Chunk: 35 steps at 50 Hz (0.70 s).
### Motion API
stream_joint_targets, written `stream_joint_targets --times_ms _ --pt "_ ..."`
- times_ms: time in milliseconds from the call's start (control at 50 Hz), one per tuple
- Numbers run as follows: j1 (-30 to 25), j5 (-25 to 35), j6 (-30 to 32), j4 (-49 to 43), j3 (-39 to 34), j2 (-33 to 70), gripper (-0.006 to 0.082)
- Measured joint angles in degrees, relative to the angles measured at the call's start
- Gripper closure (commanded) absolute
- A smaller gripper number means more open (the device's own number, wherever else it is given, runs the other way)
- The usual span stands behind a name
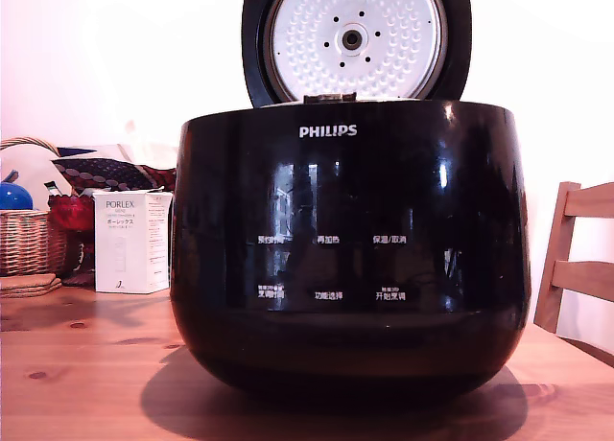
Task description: Close the rice cooker by pressing the lid down with medium force
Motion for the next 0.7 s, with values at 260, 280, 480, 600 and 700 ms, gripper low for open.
stream_joint_targets --times_ms 260,280,480,600,700 --pt "-0.37 6.78 -3.91 -1.01 4.07 5.64 0.0789" --pt "-0.48 7.54 -4.15 -1.16 4.07 6.01 0.0789" --pt "-1.44 16.83 -9.57 -3.63 4.07 10.1 0.0789" --pt "-1.44 20.79 -12.44 -5.09 4.07 11.87 0.0789" --pt "-1.44 23.12 -14.69 -5.44 4.07 12.55 0.0789"
